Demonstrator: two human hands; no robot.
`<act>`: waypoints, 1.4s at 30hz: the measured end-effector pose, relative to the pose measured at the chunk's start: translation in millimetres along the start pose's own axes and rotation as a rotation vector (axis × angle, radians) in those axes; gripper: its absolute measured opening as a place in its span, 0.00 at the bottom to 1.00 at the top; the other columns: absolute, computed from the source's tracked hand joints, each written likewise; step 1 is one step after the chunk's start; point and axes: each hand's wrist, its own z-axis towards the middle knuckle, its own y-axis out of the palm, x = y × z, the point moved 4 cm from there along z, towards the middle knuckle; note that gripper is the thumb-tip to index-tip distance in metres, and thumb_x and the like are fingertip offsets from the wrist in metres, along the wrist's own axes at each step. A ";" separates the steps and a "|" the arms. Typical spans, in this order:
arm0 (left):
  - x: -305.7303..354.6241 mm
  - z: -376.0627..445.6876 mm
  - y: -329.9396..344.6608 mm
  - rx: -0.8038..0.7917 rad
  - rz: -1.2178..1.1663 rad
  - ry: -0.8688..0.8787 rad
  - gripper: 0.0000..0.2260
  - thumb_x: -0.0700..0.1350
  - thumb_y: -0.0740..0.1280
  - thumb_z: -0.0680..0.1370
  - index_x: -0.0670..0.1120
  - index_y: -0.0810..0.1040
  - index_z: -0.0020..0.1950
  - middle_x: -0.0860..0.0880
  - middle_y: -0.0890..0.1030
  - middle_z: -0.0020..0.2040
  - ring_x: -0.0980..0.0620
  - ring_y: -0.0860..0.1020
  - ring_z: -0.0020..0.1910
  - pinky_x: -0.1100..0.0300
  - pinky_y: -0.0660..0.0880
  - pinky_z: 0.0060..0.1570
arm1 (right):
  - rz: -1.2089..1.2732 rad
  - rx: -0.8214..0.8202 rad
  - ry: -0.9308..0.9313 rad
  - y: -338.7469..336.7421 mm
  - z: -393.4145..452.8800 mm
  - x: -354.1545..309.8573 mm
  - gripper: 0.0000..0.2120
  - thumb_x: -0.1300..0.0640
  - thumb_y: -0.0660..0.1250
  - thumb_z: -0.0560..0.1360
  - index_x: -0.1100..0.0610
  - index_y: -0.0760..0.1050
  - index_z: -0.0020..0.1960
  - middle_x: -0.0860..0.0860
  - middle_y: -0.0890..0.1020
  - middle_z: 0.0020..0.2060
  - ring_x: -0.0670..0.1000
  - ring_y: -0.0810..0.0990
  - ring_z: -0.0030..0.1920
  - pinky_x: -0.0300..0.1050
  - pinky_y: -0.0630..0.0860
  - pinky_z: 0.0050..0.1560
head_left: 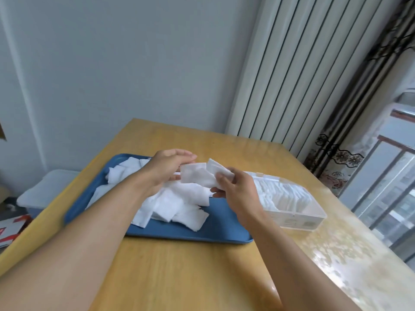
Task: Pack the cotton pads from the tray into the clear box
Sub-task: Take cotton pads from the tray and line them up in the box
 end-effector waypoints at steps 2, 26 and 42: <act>-0.7 -5.0 8.6 -0.068 0.072 0.017 0.16 0.56 0.77 0.73 0.51 0.85 0.57 0.53 0.85 0.56 0.53 0.80 0.57 0.54 0.74 0.56 | 0.176 0.004 0.060 -0.2 -6.0 2.1 0.04 0.59 0.67 0.81 0.58 0.78 0.55 0.50 0.85 0.40 0.50 0.86 0.39 0.47 0.82 0.42; -21.0 9.8 16.1 0.172 -0.109 0.052 0.06 0.40 0.67 0.82 0.38 0.82 0.54 0.42 0.85 0.46 0.48 0.86 0.41 0.53 0.83 0.53 | 0.195 0.185 -0.049 -18.9 -11.8 -3.7 0.05 0.56 0.64 0.83 0.52 0.79 0.51 0.47 0.84 0.34 0.45 0.83 0.32 0.40 0.77 0.36; -8.4 -11.4 51.5 -0.170 -0.264 -0.012 0.14 0.45 0.63 0.85 0.35 0.80 0.60 0.35 0.84 0.56 0.44 0.86 0.51 0.53 0.83 0.53 | 0.075 0.113 -0.034 -14.5 -9.4 4.5 0.06 0.53 0.67 0.81 0.52 0.80 0.56 0.54 0.84 0.41 0.40 0.78 0.29 0.34 0.71 0.31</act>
